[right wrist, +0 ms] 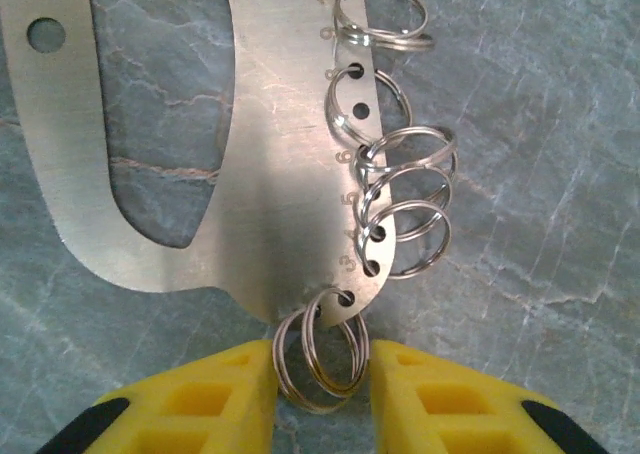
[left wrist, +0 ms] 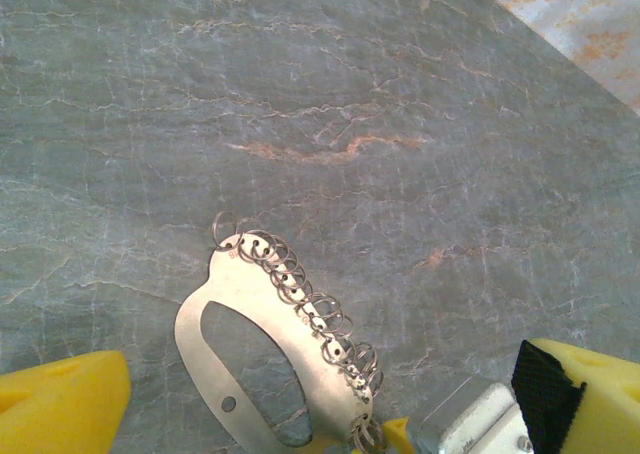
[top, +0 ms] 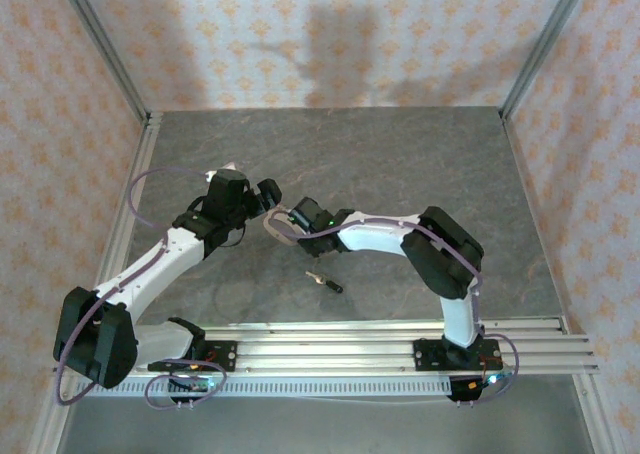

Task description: Put the keys on the keyring

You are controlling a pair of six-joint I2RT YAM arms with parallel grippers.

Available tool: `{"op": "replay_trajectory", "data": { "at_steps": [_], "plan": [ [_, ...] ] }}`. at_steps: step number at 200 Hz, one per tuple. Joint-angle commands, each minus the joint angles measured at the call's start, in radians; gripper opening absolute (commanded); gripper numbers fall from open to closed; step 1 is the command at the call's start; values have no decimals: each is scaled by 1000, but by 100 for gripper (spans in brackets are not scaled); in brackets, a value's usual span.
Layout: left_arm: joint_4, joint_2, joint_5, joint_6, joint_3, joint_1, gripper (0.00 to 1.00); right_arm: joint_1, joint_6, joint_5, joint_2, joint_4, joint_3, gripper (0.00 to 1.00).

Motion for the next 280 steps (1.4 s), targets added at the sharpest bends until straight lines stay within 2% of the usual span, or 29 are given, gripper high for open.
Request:
{"op": "replay_trajectory", "data": {
  "at_steps": [1, 18, 33, 64, 131, 153, 199, 280],
  "plan": [
    [-10, -5, 2, 15, -13, 12, 100, -4, -12, 48, 12, -27, 23, 22],
    [-9, -5, 4, 15, -12, 13, 100, -4, -16, 39, -2, -32, 26, 13],
    [-7, -6, 5, 14, -11, 12, 100, -5, -16, 23, -19, -40, 31, 0],
    [-9, -10, 8, 11, -9, 13, 100, -28, 6, -72, -76, -51, 40, 0],
    [-29, -12, 14, 17, 3, 12, 100, -184, 137, -512, -207, 0, 31, 0],
    [-25, -10, 24, 17, 3, 13, 100, -225, 183, -603, -229, 35, 25, 0],
    [-14, -10, 42, 21, 0, 12, 100, -240, 191, -586, -218, 31, 8, 0],
    [-6, 11, 80, 21, -1, 11, 100, -240, 275, -557, -200, 182, -169, 0]
  ]
}}
